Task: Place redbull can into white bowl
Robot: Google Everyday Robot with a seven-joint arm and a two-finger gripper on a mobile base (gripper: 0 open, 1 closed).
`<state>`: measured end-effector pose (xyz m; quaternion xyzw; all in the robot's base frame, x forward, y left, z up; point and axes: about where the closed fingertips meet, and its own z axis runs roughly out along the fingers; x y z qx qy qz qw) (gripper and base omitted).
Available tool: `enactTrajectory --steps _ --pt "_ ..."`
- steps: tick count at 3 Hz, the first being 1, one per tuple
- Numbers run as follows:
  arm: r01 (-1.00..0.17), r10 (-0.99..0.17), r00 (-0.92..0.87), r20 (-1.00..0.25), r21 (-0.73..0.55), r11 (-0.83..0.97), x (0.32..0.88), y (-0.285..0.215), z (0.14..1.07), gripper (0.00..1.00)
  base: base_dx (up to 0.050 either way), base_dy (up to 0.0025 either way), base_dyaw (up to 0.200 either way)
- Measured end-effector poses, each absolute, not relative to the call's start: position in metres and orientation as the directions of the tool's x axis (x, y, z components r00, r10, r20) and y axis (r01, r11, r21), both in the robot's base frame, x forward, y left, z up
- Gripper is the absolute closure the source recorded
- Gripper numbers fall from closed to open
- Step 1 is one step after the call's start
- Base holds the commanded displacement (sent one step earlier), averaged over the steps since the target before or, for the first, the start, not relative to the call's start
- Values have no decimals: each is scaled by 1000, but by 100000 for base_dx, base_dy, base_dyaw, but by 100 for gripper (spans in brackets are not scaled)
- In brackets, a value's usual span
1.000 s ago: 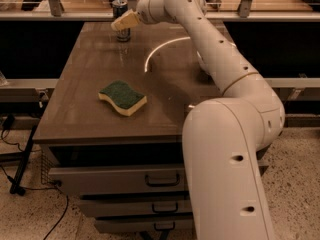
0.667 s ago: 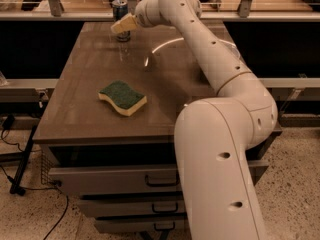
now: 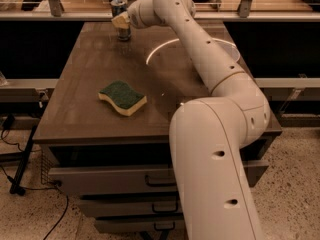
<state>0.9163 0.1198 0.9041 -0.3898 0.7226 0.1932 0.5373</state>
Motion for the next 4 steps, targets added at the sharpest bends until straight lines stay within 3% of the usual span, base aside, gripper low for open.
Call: enactTrajectory --steps 1,2,4 --pt "-802 -316 -131 -940 -87 591 902 137 910 80 0 0 0" --pt "-804 -261 -93 -961 -82 589 883 125 942 100 0 0 0" --pt "-692 -178 20 -984 -142 708 839 11 1023 100 0 0 0"
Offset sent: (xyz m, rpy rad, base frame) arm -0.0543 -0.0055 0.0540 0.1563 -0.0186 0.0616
